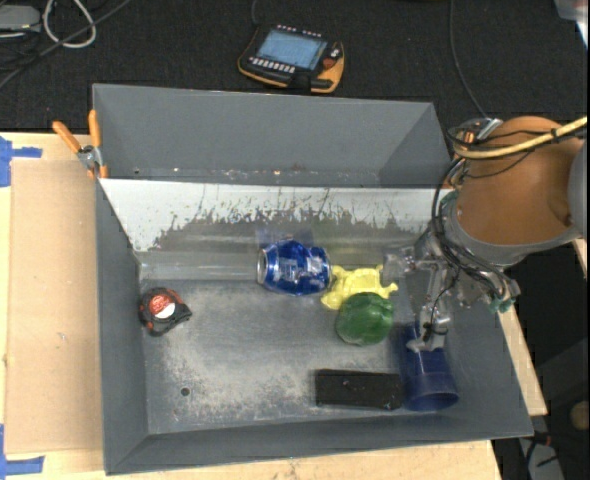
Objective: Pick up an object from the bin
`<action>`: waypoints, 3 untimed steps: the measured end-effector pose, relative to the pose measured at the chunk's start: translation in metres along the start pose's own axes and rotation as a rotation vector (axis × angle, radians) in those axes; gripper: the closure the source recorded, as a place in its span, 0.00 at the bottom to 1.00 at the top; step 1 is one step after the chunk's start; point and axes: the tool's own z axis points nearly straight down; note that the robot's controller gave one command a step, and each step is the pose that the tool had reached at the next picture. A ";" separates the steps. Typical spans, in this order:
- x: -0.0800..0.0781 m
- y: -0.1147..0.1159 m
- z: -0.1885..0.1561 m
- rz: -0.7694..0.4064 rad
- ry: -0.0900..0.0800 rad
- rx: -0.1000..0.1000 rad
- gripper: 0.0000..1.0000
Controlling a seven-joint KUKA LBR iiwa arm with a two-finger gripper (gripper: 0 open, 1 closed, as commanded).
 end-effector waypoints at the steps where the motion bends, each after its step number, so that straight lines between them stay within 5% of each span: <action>1: -0.044 0.012 0.069 0.130 -0.009 0.001 0.00; 2: -0.044 0.018 0.091 0.104 -0.004 0.000 0.00; 3: -0.052 0.009 0.098 0.184 -0.005 -0.003 1.00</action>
Offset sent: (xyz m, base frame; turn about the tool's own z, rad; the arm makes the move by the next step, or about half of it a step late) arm 0.0245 0.0279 -0.0524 0.0148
